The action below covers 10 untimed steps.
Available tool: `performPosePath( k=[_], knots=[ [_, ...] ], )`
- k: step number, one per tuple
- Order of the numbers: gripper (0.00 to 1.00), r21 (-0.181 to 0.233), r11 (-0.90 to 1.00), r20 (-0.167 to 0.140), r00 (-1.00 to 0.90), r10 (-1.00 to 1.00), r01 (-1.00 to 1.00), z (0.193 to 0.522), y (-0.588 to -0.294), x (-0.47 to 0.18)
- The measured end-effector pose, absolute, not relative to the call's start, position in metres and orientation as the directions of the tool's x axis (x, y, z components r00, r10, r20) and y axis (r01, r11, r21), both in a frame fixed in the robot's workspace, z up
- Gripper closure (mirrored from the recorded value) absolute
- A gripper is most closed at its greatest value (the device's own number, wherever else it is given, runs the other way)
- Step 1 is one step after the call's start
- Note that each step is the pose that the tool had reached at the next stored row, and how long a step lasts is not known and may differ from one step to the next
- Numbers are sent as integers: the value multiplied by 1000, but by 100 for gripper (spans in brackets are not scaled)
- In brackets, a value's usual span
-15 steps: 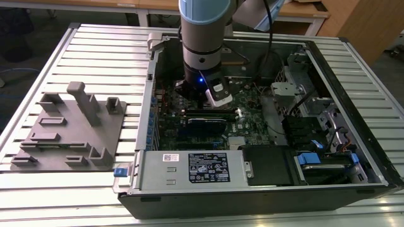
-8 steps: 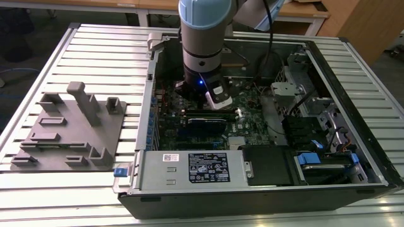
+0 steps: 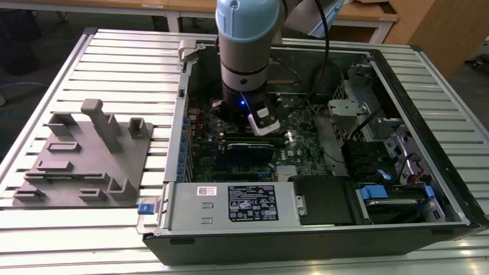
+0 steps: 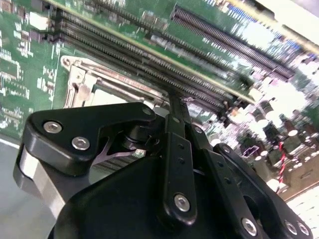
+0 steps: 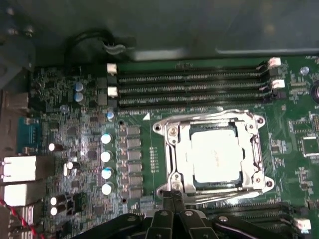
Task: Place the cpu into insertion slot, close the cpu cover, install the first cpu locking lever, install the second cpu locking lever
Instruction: 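Install the second cpu locking lever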
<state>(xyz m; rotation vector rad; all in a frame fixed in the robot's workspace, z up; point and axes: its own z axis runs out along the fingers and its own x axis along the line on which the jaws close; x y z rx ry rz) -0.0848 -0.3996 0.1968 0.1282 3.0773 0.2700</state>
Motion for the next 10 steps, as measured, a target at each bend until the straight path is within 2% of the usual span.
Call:
performPosePath(
  k=[3,10],
  knots=[
    [90,194,978,-41,-995,88,78,197,-400,-85],
    [90,201,977,-40,-995,88,78,194,-400,-88]
  ],
)
